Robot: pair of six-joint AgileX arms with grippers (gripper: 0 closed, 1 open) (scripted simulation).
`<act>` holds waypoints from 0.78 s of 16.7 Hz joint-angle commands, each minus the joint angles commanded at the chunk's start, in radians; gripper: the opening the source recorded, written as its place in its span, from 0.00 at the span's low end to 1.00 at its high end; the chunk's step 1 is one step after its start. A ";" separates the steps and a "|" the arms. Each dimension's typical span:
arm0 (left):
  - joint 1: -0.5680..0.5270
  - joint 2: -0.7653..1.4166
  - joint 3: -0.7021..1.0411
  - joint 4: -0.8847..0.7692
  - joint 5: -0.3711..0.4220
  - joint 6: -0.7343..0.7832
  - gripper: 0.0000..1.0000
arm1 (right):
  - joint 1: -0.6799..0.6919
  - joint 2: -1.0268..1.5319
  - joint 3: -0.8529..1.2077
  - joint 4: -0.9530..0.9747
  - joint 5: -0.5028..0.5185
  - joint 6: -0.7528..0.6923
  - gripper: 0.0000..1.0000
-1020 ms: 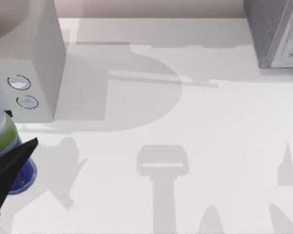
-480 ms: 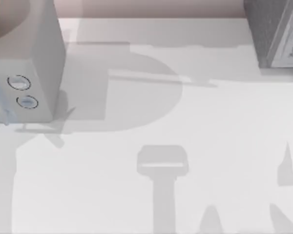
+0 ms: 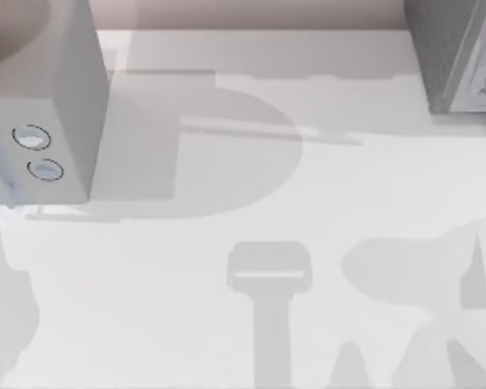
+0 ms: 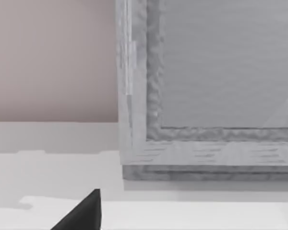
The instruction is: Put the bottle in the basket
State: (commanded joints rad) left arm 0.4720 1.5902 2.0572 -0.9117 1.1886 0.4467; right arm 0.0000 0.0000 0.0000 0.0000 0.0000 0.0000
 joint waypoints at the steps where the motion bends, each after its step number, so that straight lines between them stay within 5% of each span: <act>1: 0.019 0.088 0.112 -0.035 0.020 0.014 0.00 | 0.000 0.000 0.000 0.000 0.000 0.000 1.00; 7: 0.088 0.511 0.657 -0.202 0.124 0.075 0.00 | 0.000 0.000 0.000 0.000 0.000 0.000 1.00; 13: 0.101 0.672 0.853 -0.262 0.170 0.094 0.00 | 0.000 0.000 0.000 0.000 0.000 0.000 1.00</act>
State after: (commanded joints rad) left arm 0.5728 2.2619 2.9104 -1.1737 1.3587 0.5406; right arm 0.0000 0.0000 0.0000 0.0000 0.0000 0.0000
